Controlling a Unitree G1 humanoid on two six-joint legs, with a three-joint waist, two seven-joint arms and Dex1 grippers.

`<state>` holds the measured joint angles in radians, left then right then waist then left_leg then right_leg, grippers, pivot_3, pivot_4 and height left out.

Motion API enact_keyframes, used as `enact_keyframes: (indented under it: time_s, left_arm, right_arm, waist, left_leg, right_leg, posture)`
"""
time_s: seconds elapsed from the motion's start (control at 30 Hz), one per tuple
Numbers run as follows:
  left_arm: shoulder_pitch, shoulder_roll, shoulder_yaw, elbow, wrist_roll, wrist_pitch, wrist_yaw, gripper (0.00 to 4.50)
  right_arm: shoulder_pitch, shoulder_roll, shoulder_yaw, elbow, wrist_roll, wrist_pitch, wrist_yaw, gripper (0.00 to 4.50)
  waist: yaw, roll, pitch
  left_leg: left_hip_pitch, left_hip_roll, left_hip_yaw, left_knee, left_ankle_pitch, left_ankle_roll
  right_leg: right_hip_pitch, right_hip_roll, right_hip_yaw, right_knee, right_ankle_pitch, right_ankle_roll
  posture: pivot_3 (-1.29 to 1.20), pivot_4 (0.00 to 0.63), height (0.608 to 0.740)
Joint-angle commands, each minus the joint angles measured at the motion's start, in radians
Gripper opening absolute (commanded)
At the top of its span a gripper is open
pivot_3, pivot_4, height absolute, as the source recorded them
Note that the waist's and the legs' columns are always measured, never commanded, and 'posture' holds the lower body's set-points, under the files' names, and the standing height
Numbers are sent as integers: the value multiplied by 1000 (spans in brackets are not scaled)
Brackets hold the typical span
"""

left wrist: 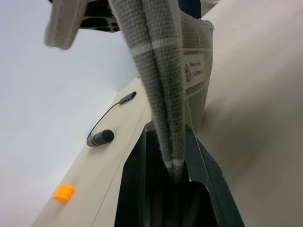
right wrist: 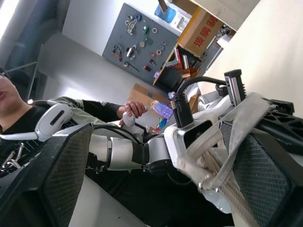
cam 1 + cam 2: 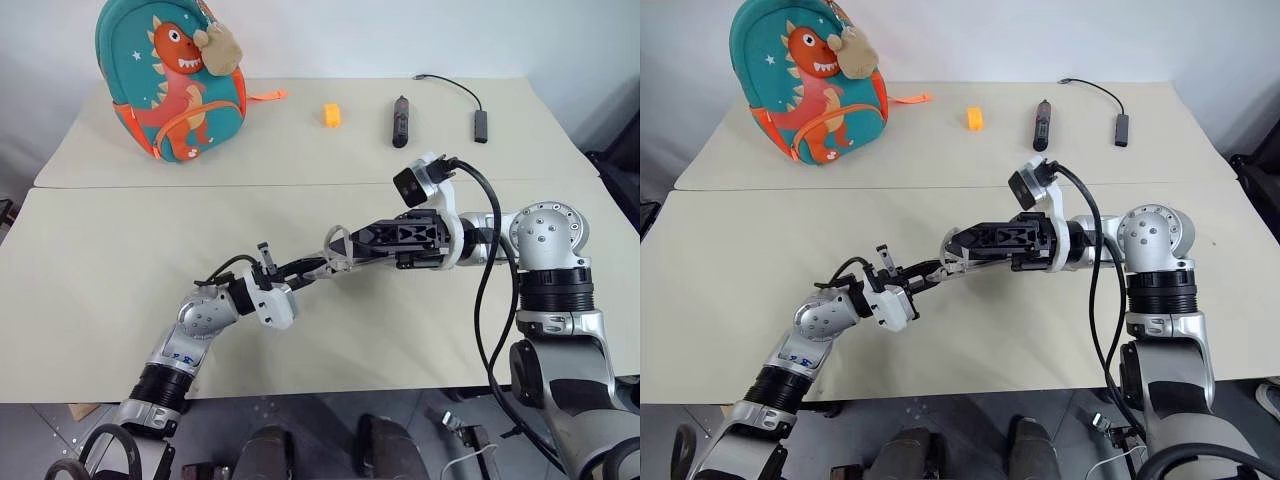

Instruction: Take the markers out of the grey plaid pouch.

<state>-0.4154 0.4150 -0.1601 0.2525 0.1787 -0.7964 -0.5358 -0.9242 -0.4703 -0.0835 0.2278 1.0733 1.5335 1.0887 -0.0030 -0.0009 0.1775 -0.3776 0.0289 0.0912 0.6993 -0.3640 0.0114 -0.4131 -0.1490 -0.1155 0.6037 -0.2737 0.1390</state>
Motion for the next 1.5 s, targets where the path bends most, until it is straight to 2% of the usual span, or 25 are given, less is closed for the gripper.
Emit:
enact_keyframes:
  time_s: [0.03,0.27,0.57,0.7,0.77,0.8,1.07,1.23,1.4,1.5]
  left_arm:
    - [4,5,8,-28,-30,-2,19,0]
    - [7,8,9,-29,-36,5,22,0]
    - [5,8,2,-27,-54,18,14,0]
    - [5,10,3,-27,-56,21,14,0]
    - [6,10,6,-27,-59,24,15,0]
    - [6,10,6,-27,-60,24,16,0]
    - [7,13,22,-24,-72,43,26,0]
    - [15,16,26,-27,-105,66,17,0]
    - [85,16,3,-106,-411,301,-177,0]
    - [137,40,-17,-183,-518,442,-286,0]
  right_arm:
    - [-4,-2,-11,-17,30,8,28,4449]
    - [7,32,-20,-25,51,11,25,4449]
    - [11,163,-85,-39,106,7,-71,4449]
    - [20,185,-98,-52,118,-2,-107,3591]
    - [27,191,-101,-59,115,-20,-124,2835]
    - [29,192,-101,-62,113,-26,-130,2616]
    - [22,202,-130,-37,128,-63,-163,12]
    - [10,213,-166,-16,153,-64,-197,12]
    - [-30,191,-250,45,197,-61,-247,12]
    - [-46,177,-285,70,204,-66,-275,12]
  waist:
    - [0,0,0]
    - [1,0,0]
    - [-1,0,0]
    - [0,0,0]
    - [-1,0,0]
    - [-1,0,0]
    - [-2,0,0]
    - [-2,0,0]
    - [-3,0,0]
    - [-4,0,0]
  left_leg:
    - [0,0,0,0,0,0]
    - [0,0,0,0,0,0]
    - [0,0,0,0,0,0]
    - [0,0,0,0,0,0]
    - [0,0,0,0,0,0]
    - [0,0,0,0,0,0]
    - [0,0,0,0,0,0]
    - [0,0,0,0,0,0]
    - [0,0,0,0,0,0]
    - [1,0,1,0,0,0]
  right_leg:
    - [0,0,0,0,0,0]
    - [0,0,0,0,0,0]
    - [0,0,0,1,0,0]
    - [0,0,0,1,0,0]
    - [0,0,0,1,0,0]
    - [0,0,0,1,0,0]
    - [0,0,0,1,0,0]
    - [0,0,0,1,0,0]
    - [0,0,0,1,0,0]
    - [0,0,0,1,0,0]
  posture:
    - [0,150,740]
    - [0,150,740]
    - [0,150,740]
    - [0,150,740]
    - [0,150,740]
    - [0,150,740]
    - [0,150,740]
    - [0,150,740]
    - [0,150,740]
    - [0,150,740]
